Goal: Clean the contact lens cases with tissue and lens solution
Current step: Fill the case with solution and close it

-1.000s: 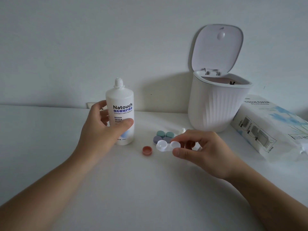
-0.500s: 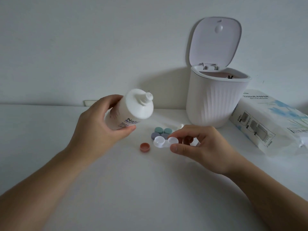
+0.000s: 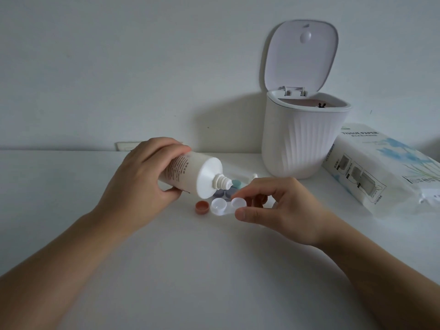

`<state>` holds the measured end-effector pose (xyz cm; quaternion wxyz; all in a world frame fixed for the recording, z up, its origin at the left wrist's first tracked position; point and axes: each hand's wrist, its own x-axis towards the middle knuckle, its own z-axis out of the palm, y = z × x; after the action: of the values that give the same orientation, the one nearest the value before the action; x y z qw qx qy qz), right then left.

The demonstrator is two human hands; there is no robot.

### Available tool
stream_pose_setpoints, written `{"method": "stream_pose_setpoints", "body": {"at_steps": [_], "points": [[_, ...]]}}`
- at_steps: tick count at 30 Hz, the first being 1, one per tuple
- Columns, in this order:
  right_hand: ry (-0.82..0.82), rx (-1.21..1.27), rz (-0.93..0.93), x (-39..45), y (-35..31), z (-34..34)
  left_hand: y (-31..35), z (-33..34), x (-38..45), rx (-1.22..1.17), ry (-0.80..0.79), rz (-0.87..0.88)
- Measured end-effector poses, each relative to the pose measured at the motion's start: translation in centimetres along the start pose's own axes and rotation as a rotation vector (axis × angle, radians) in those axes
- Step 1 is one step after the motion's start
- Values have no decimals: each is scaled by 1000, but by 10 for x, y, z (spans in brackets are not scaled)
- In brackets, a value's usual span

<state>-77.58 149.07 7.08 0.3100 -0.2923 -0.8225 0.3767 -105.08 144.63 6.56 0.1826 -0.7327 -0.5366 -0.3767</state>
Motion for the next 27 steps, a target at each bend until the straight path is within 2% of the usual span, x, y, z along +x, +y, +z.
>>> {"method": "stream_pose_setpoints", "body": {"at_steps": [27], "points": [[-80,44,24,0,1,0,3,0,3,25,32,111]]}}
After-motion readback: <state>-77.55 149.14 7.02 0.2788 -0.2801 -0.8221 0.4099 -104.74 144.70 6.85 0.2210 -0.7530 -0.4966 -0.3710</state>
